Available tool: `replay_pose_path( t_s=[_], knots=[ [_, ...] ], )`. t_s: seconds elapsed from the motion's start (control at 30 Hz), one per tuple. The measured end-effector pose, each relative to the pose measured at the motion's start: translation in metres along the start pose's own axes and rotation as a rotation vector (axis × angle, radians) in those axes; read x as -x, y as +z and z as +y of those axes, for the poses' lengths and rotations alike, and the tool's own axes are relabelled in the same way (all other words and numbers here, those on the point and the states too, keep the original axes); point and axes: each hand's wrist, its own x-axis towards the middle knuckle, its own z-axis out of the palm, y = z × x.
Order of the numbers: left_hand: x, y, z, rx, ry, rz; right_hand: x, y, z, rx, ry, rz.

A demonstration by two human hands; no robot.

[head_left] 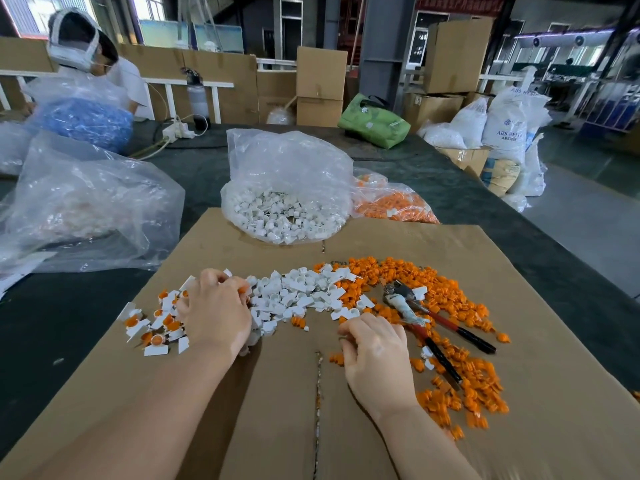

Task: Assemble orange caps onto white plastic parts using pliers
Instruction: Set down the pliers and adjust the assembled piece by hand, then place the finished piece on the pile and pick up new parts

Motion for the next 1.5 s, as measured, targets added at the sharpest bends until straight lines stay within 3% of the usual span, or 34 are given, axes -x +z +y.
replay_pose_path(
  t_s=[0.2,0.33,0.47,0.77,0.97,1.17,1.5],
  knots=[
    [0.013,0.005,0.018,0.048,0.184,0.035,0.001,-0.001,-0.002,0.019,-0.024,0.000],
    [0.020,0.014,0.033,0.070,0.368,-0.074,0.003,-0.005,-0.005,0.008,-0.076,-0.044],
    [0.025,0.021,0.041,0.000,0.422,-0.159,0.002,-0.003,-0.005,0.074,-0.094,-0.094],
    [0.031,0.018,0.050,0.182,0.392,-0.225,0.000,0.000,-0.003,0.080,-0.031,-0.074],
    [0.034,0.016,0.051,0.237,0.368,-0.138,-0.001,-0.001,-0.005,-0.019,0.000,0.008],
    [0.044,0.016,0.055,0.458,0.399,-0.191,-0.002,-0.004,-0.005,-0.102,0.020,0.035],
    [0.072,0.022,0.061,0.668,0.203,-0.210,-0.002,-0.005,-0.001,-0.262,0.135,0.095]
  ],
)
